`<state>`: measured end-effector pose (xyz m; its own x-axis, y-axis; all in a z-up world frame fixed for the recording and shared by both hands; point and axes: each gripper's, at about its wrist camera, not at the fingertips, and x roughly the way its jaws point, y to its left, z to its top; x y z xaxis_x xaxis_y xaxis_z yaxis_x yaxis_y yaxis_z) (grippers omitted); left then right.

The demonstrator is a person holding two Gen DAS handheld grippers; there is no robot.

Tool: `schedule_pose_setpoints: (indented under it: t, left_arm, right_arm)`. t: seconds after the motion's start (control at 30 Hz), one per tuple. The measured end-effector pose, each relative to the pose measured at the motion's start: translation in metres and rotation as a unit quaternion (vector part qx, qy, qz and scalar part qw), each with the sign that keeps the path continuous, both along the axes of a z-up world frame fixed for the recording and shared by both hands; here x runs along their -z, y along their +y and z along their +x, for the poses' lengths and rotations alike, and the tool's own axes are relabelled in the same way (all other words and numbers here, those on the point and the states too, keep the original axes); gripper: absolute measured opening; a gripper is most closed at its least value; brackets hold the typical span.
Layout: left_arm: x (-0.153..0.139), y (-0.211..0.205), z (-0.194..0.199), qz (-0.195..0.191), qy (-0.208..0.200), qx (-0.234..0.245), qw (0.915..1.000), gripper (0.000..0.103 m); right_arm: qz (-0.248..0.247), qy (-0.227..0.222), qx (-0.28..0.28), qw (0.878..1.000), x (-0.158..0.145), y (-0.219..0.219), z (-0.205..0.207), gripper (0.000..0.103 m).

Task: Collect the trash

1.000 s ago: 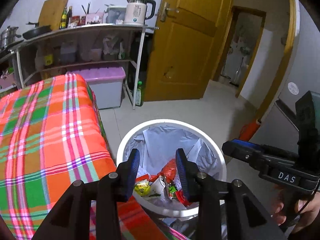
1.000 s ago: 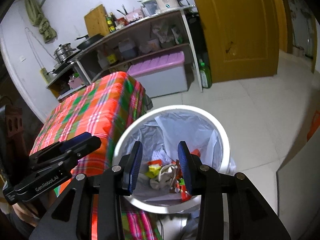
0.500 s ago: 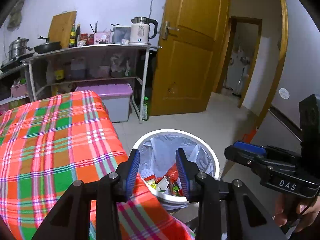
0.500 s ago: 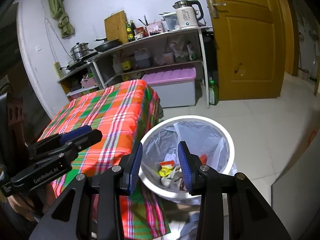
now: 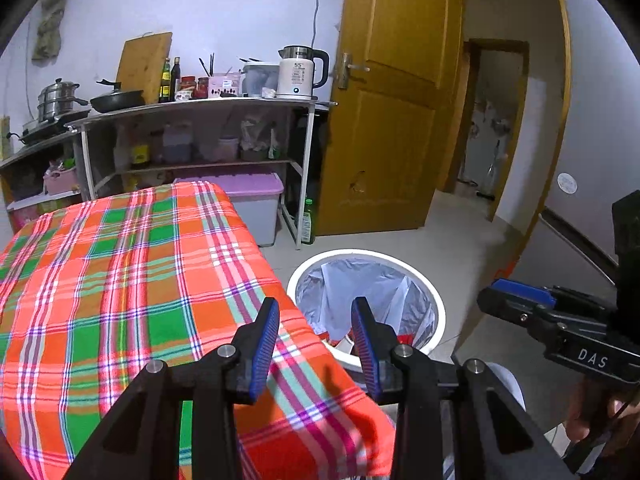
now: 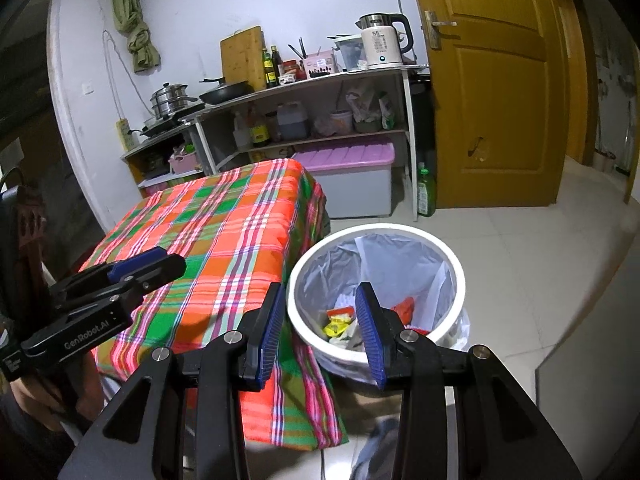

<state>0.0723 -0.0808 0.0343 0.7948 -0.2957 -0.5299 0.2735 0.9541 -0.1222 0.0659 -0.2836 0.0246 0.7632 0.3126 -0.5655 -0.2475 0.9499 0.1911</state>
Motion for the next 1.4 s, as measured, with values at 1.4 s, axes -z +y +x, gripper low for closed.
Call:
schedule_pose_setpoints:
  t: [1.4]
  left_arm:
    - [0.014, 0.001, -0.021, 0.010, 0.009, -0.008, 0.9999, 0.037]
  right_arm:
    - [-0.010, 0.010, -0.008, 1.000, 0.014, 0.008, -0.009, 0.038]
